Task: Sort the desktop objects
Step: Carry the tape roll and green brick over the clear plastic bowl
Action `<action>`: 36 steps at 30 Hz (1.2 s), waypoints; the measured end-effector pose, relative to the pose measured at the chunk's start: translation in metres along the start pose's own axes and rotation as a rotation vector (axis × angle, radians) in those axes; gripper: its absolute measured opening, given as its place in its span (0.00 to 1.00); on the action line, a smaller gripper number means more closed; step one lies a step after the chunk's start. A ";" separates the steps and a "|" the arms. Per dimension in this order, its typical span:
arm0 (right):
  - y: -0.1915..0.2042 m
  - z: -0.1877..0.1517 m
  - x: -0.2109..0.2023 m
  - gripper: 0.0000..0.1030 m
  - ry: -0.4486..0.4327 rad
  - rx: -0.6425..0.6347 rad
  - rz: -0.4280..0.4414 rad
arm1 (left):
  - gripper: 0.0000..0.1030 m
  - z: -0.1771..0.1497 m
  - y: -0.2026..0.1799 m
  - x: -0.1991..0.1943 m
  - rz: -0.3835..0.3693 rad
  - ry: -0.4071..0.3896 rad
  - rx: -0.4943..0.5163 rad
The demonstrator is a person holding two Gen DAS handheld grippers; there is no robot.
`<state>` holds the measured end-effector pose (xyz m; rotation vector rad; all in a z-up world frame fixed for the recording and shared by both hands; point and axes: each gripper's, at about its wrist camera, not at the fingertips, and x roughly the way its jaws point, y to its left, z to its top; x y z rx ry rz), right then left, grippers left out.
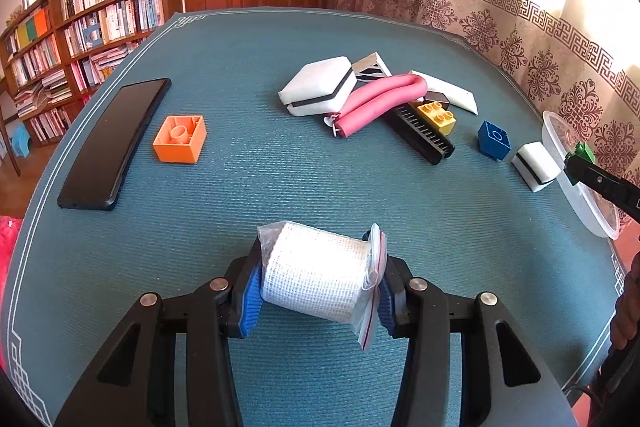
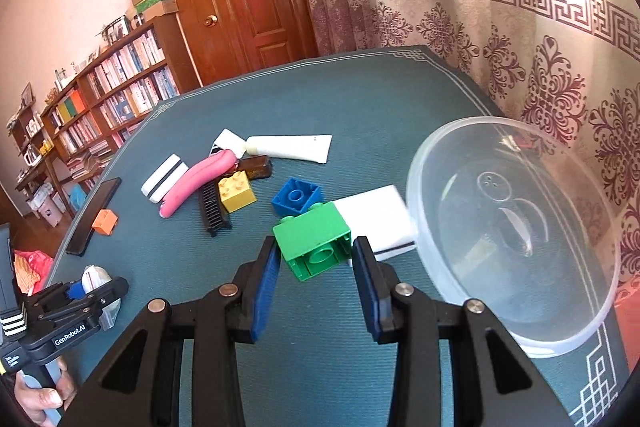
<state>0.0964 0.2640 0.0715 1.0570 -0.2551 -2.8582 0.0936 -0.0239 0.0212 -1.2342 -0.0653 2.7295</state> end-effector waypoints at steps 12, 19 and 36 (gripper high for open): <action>-0.076 0.002 -0.001 0.40 -0.017 0.115 -0.194 | 0.48 0.002 -0.026 -0.001 -0.027 0.006 0.034; -0.106 -0.011 0.008 0.40 0.040 0.126 -0.263 | 0.48 0.001 -0.039 0.001 -0.037 0.014 0.054; -0.130 -0.026 -0.002 0.38 0.114 0.032 -0.421 | 0.48 0.007 -0.088 0.001 -0.093 0.015 0.135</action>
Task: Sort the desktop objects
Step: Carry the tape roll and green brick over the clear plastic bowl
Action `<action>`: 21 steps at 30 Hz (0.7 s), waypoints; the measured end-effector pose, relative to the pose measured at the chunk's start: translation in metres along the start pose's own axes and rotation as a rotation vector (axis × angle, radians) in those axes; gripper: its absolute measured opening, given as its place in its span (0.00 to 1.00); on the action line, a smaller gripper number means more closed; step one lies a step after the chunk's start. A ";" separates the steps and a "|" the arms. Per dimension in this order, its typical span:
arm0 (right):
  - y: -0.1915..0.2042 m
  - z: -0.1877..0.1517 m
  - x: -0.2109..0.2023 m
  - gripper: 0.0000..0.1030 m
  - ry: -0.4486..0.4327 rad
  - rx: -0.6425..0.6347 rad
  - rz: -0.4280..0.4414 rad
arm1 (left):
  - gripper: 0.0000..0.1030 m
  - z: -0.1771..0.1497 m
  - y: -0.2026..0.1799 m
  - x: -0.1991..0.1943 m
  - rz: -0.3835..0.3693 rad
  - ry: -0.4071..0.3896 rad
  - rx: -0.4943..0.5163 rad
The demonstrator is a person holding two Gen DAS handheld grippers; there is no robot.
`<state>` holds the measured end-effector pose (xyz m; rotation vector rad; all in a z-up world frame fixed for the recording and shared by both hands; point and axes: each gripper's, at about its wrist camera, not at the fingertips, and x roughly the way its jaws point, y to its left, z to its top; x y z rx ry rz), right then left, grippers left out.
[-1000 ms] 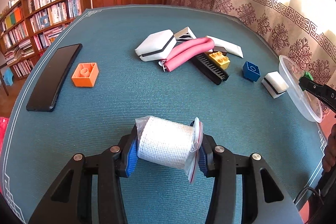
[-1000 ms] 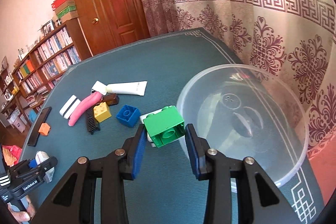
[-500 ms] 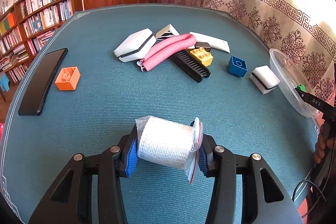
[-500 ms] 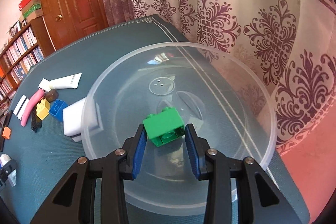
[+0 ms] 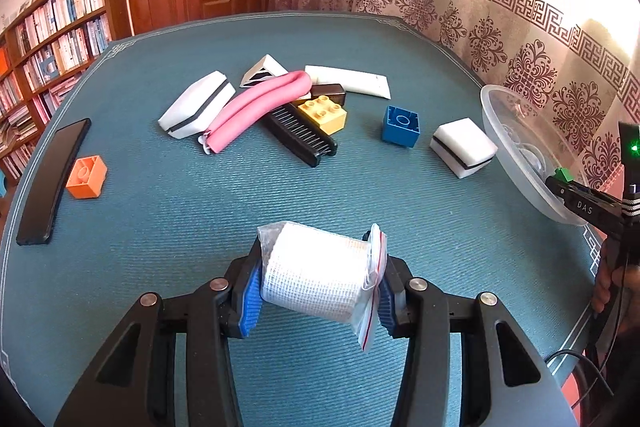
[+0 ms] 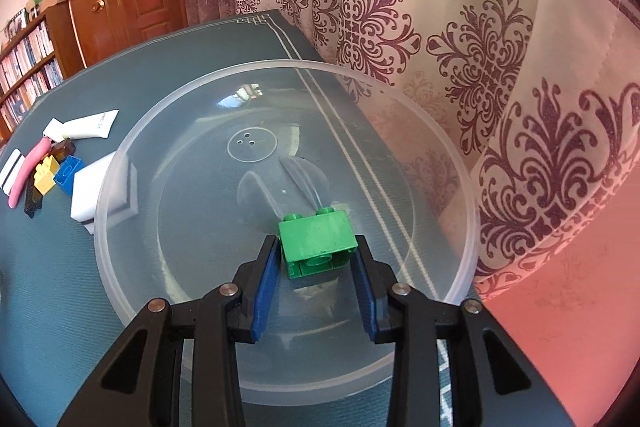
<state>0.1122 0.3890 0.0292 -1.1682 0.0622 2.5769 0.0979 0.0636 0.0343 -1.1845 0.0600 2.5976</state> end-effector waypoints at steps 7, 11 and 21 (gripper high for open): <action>-0.018 -0.008 -0.005 0.37 0.011 -0.001 -0.086 | 0.48 0.009 -0.029 0.000 -0.043 -0.012 0.055; -0.026 -0.015 -0.010 0.37 0.015 0.018 -0.089 | 0.48 0.016 -0.049 -0.003 -0.073 -0.024 0.091; -0.035 -0.026 -0.020 0.39 0.027 0.085 -0.061 | 0.48 0.035 -0.102 -0.006 -0.181 -0.051 0.183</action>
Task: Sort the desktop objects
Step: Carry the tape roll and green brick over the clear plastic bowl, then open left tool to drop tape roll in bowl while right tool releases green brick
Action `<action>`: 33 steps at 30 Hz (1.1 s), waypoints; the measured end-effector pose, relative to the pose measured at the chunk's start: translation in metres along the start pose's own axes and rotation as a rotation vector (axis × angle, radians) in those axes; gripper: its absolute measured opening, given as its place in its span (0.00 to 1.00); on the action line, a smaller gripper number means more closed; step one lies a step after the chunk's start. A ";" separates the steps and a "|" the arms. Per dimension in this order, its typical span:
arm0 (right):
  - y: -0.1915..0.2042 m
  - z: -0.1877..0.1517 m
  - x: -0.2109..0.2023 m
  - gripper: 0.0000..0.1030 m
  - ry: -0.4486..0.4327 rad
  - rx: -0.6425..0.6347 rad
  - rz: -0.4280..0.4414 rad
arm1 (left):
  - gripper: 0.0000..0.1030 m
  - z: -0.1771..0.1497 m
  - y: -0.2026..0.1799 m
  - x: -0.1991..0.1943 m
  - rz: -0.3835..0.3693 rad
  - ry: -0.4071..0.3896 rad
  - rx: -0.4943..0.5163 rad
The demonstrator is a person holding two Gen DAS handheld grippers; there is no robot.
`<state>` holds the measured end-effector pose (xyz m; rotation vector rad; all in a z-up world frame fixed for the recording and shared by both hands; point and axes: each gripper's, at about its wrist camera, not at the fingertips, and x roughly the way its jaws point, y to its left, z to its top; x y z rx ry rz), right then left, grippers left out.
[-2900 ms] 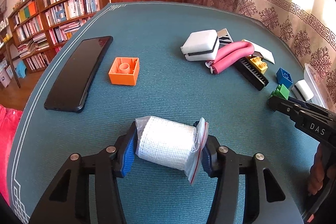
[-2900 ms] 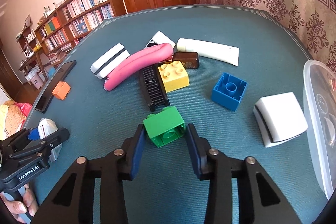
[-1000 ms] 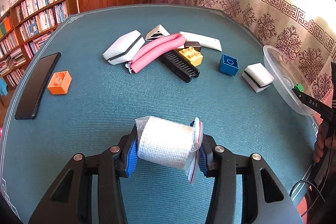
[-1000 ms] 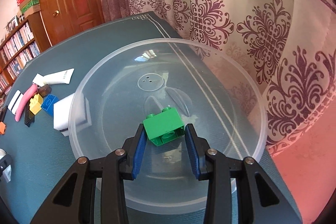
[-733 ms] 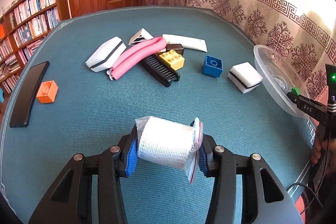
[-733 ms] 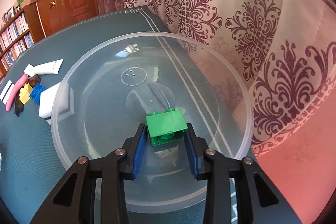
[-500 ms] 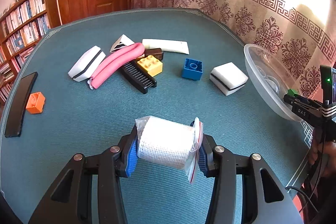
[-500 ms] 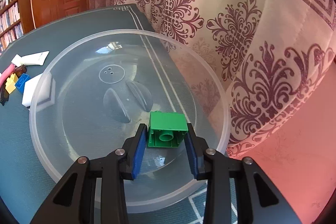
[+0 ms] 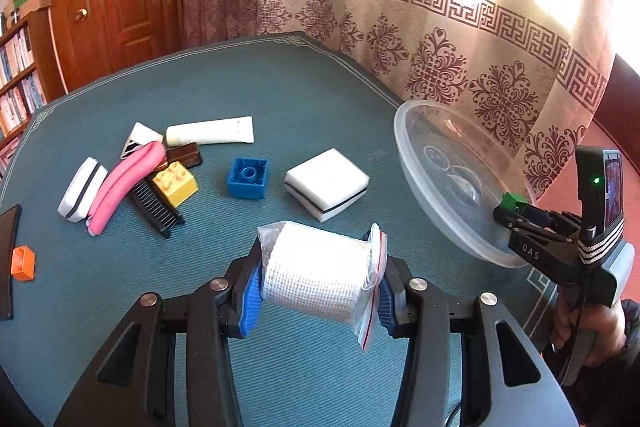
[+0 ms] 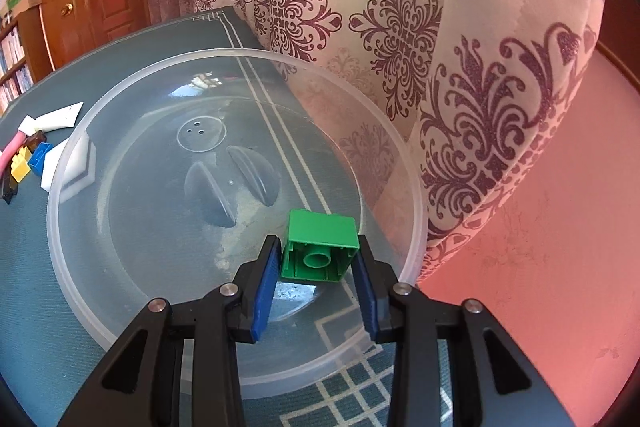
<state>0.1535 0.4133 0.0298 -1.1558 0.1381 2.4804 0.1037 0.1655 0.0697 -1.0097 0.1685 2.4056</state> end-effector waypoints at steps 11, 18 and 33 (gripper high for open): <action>0.000 0.001 -0.011 0.43 -0.038 0.042 0.092 | 0.48 0.033 -0.065 0.016 -0.104 -0.041 0.121; -0.003 0.006 -0.036 0.60 -0.171 0.028 0.070 | 0.48 0.041 -0.087 0.039 -0.156 0.018 0.140; -0.015 0.009 -0.047 0.78 -0.245 0.049 0.013 | 0.76 0.058 -0.105 0.051 -0.187 0.027 0.137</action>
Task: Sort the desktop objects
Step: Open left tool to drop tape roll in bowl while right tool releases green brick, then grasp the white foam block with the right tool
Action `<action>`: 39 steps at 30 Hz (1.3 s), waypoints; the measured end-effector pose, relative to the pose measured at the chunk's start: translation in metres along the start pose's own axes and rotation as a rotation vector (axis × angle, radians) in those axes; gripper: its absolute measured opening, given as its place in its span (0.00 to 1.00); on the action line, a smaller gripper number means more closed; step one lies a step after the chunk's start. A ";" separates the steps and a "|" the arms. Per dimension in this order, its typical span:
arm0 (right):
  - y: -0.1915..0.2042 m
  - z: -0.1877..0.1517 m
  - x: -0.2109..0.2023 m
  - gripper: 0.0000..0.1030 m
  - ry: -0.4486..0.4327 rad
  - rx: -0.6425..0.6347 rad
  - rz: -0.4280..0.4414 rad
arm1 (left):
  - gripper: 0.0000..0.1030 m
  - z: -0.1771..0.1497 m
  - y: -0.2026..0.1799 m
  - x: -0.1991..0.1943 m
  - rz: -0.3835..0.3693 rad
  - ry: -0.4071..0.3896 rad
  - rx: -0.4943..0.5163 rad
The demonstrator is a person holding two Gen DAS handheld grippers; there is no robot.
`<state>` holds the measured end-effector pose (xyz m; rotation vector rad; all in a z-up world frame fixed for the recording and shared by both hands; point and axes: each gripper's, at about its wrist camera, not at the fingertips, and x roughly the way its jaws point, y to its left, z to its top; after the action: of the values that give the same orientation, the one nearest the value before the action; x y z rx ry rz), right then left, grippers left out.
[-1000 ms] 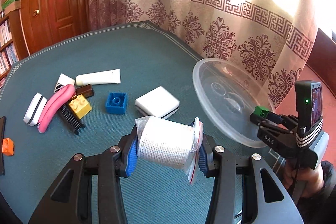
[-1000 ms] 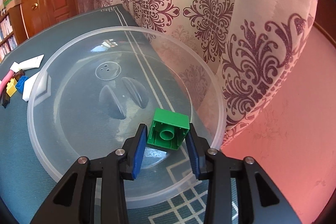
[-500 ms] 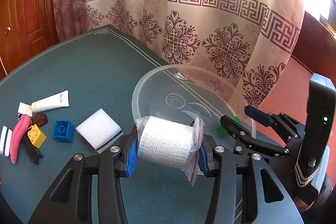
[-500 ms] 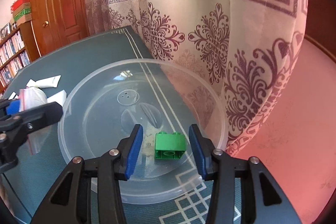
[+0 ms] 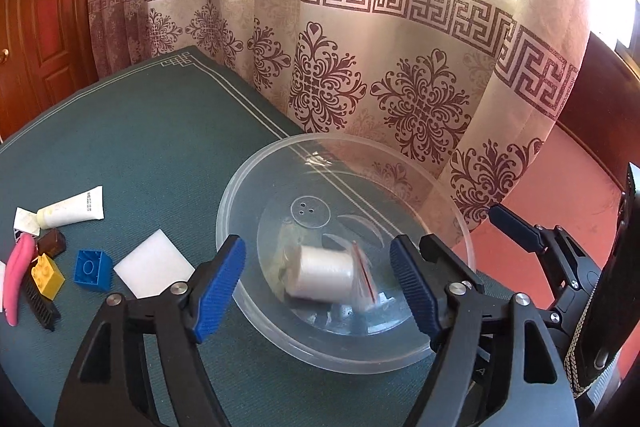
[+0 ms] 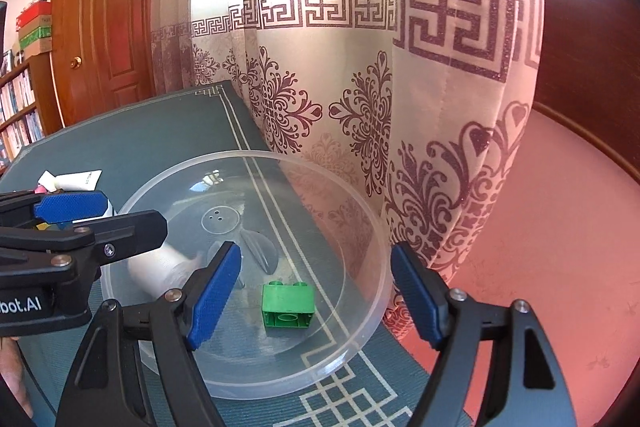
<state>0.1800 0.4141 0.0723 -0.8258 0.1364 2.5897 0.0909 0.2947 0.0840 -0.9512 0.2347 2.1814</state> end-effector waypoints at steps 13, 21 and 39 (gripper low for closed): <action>0.004 -0.003 -0.001 0.78 0.005 0.010 0.036 | 0.76 -0.010 0.035 -0.015 0.073 -0.016 -0.084; 0.021 -0.006 -0.013 0.78 -0.027 -0.027 0.110 | 0.76 -0.027 0.077 -0.036 0.174 -0.046 -0.176; 0.092 -0.012 -0.021 0.79 0.028 -0.161 0.355 | 0.76 -0.063 0.148 -0.072 0.269 -0.057 -0.328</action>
<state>0.1638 0.3207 0.0721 -0.9702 0.0904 2.9531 0.0574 0.1214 0.0721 -1.0834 -0.0279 2.5435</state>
